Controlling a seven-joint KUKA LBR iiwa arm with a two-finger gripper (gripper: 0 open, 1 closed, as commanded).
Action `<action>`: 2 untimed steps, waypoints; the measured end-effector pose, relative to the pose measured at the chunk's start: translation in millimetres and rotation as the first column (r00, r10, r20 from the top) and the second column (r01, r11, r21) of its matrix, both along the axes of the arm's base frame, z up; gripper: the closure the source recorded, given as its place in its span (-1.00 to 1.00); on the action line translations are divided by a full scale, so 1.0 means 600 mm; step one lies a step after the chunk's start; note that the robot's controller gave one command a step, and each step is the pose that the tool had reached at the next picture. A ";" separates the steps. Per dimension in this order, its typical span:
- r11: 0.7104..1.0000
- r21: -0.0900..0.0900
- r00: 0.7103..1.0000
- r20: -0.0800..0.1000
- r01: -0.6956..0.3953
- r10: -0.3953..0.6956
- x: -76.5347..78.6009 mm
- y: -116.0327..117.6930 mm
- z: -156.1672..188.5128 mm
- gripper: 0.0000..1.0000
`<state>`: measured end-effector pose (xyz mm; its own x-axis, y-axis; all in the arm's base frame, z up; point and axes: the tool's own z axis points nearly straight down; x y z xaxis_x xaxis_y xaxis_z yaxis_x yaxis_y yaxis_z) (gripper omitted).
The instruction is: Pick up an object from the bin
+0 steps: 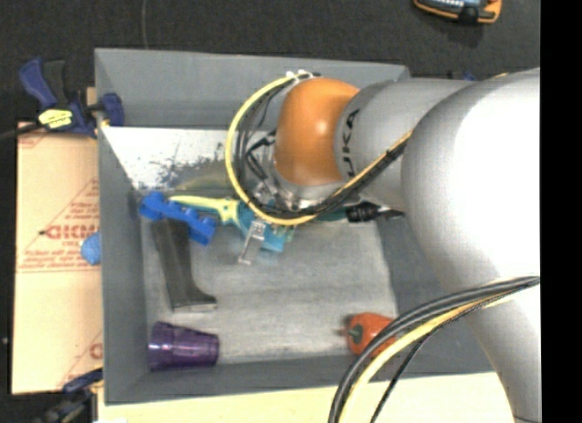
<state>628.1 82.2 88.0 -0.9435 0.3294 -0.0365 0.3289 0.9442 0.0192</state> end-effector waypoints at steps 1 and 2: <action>0.996 0.005 0.996 -0.015 -0.089 0.089 -0.061 0.037 0.083 -1.00; 1.000 -0.001 1.000 -0.002 -0.002 0.002 -0.010 -0.005 -0.011 1.00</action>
Offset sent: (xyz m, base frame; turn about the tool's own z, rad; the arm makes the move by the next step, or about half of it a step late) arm -0.0072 -0.0013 -0.0076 0.0009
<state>622.2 79.4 81.3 -0.9441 0.3278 -0.0347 0.3274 0.9447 0.0176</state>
